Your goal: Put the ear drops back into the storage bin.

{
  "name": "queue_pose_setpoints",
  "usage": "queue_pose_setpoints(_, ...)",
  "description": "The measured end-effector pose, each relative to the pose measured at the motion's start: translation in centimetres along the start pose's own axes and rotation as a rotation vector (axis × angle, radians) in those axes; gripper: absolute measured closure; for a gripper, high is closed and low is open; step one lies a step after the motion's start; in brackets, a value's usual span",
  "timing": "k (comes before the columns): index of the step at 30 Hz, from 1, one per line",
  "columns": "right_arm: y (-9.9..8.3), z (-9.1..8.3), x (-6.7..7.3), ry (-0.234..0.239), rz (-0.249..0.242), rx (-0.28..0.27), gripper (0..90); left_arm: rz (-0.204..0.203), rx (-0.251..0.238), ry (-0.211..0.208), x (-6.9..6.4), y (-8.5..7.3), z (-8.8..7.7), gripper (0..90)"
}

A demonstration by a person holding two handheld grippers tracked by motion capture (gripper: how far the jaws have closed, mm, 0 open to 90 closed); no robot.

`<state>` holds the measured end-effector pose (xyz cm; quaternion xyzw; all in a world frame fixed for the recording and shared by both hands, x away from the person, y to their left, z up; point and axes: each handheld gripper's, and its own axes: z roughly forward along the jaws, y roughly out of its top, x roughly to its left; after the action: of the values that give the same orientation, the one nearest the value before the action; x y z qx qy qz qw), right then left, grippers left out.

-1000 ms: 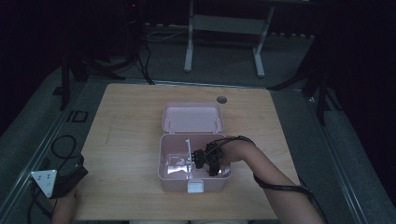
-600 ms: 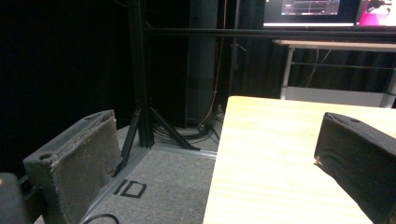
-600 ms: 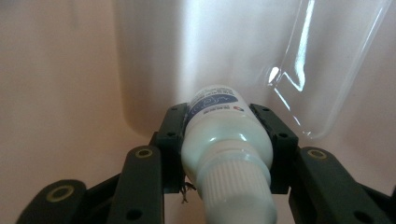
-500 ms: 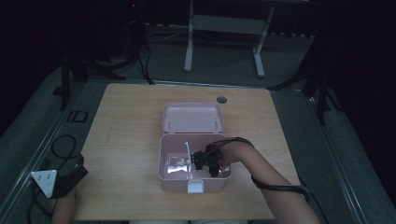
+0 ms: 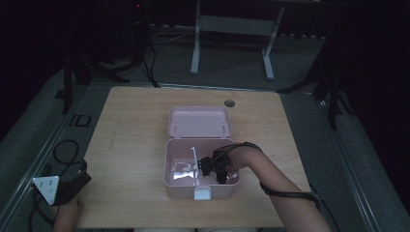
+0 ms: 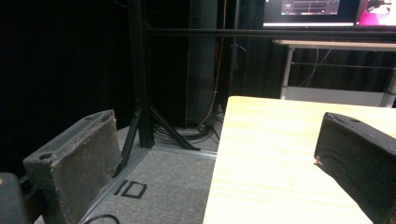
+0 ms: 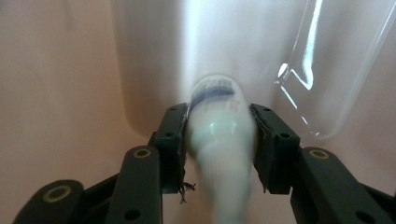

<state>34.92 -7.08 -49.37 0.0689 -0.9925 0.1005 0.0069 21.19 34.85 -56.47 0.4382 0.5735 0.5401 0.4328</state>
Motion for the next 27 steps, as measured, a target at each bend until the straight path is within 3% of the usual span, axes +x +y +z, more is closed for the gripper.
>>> queue_pose_setpoints(9,-0.6,-1.8,0.1,0.005,0.005,-0.048,56.0,0.0,0.001,0.0,0.0,0.0,0.0,0.5)
queue_pose_setpoints(20,-2.2,-5.1,0.4,-0.039,0.019,-0.145,53.9,0.002,0.002,0.001,0.0,0.0,0.0,0.4)
queue_pose_setpoints(27,-3.5,-7.4,0.9,-0.075,0.056,-0.203,39.5,0.002,0.002,0.001,0.0,0.0,0.0,0.4)
